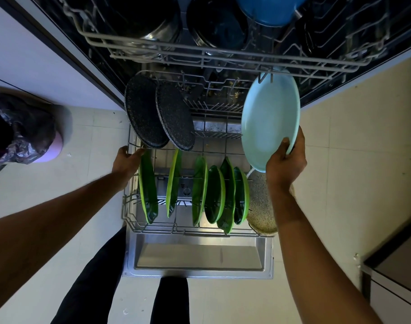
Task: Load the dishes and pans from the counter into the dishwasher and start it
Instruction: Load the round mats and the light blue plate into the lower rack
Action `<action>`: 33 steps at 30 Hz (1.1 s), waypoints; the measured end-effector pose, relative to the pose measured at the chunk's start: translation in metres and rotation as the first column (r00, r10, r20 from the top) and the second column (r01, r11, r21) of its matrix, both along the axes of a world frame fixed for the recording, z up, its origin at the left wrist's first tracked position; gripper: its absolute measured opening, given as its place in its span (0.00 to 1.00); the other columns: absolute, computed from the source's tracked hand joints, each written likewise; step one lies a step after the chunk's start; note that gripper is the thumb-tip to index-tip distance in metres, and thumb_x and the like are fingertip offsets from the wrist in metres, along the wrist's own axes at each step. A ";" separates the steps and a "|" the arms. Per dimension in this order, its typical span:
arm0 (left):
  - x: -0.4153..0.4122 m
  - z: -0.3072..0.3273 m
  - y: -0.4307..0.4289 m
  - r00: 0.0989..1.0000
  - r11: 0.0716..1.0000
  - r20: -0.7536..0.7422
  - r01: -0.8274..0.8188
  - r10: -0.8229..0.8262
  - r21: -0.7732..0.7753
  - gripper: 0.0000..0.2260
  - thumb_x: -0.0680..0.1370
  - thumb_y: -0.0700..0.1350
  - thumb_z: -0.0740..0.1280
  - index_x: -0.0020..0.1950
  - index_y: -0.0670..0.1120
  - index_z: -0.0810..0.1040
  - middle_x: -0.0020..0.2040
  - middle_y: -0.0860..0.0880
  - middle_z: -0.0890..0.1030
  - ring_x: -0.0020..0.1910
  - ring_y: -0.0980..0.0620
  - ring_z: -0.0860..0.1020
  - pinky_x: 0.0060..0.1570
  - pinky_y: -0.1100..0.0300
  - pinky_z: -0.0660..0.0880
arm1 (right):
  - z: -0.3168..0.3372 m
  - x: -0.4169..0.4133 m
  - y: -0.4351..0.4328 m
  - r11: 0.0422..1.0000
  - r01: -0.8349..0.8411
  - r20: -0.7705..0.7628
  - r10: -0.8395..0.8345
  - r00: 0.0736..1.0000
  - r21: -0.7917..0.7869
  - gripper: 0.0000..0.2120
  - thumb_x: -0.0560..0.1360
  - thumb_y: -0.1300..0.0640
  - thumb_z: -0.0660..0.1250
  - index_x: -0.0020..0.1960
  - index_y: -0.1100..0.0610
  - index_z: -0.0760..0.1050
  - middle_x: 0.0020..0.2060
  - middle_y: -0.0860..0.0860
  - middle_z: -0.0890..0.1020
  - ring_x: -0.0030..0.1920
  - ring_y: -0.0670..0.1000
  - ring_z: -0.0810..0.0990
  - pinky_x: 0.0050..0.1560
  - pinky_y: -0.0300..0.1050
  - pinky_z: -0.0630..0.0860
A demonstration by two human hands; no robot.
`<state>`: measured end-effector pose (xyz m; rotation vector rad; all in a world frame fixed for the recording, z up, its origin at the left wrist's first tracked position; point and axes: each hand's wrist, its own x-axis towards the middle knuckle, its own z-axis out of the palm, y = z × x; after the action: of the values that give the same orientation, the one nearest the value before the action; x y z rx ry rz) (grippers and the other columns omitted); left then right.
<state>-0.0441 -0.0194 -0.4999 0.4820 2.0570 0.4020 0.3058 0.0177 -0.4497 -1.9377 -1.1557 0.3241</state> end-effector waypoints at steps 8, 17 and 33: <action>0.000 -0.003 -0.001 1.000 1.000 0.004 0.009 -0.009 -0.004 0.34 0.79 0.57 0.66 0.79 0.45 0.57 0.74 0.40 0.68 0.69 0.40 0.69 0.62 0.52 0.68 | 0.002 0.000 0.012 0.995 -0.009 0.127 0.021 0.992 -0.096 0.20 0.81 0.59 0.60 0.73 0.55 0.72 0.57 0.52 0.84 0.51 0.55 0.83 0.50 0.39 0.75; 0.001 -0.004 0.000 1.000 1.000 -0.011 0.000 0.000 -0.004 0.33 0.79 0.57 0.66 0.79 0.45 0.58 0.73 0.40 0.69 0.68 0.41 0.71 0.59 0.54 0.68 | 0.019 0.000 0.052 0.949 -0.060 0.217 0.132 0.967 -0.311 0.19 0.80 0.62 0.58 0.71 0.56 0.71 0.52 0.57 0.84 0.50 0.62 0.82 0.53 0.56 0.78; 0.003 -0.003 -0.001 1.000 1.000 -0.010 -0.009 0.009 0.006 0.33 0.79 0.57 0.66 0.79 0.45 0.57 0.72 0.40 0.69 0.68 0.41 0.70 0.57 0.55 0.67 | 0.003 -0.038 0.016 0.821 -0.203 0.160 0.334 0.929 -0.533 0.24 0.78 0.64 0.66 0.72 0.58 0.65 0.55 0.62 0.83 0.51 0.63 0.84 0.47 0.56 0.83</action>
<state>-0.0414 -0.0201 -0.5031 0.4795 2.0692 0.4117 0.2674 0.0341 -0.4467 -2.3169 -1.6487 0.6063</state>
